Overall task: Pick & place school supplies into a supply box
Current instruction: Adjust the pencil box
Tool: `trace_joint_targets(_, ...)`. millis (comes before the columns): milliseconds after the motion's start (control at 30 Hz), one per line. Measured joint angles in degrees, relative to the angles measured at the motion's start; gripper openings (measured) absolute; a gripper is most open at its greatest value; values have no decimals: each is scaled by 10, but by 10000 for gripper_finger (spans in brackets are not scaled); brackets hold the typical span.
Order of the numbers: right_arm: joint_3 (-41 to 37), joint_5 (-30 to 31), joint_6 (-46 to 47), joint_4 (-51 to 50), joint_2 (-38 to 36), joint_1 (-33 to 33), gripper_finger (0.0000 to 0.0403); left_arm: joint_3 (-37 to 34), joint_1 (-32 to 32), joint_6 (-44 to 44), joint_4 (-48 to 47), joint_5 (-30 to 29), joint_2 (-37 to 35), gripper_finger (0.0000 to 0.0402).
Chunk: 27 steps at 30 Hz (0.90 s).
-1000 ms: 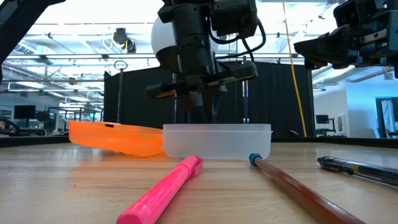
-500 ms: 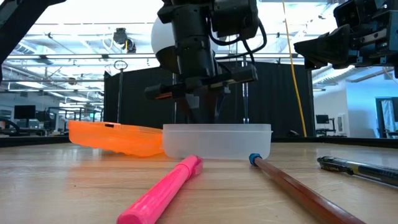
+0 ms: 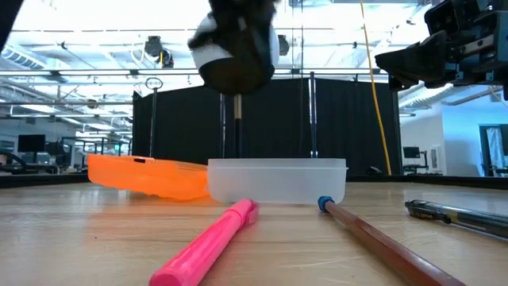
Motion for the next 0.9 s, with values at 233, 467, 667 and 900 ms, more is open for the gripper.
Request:
trace_joint_targets(233,0,-1,46,-13,0,0,0,-116,-4,30,-12,-80,-147,8)
trace_joint_targets(467,0,1,62,-91,0,0,0,-371,-10,-77,44,-28,-267,4)
trace_joint_targets(667,0,38,97,-153,0,0,0,-471,-79,-108,192,27,-295,3)
trace_joint_targets(900,0,142,95,-175,0,0,0,-451,-106,-55,331,80,-191,2)
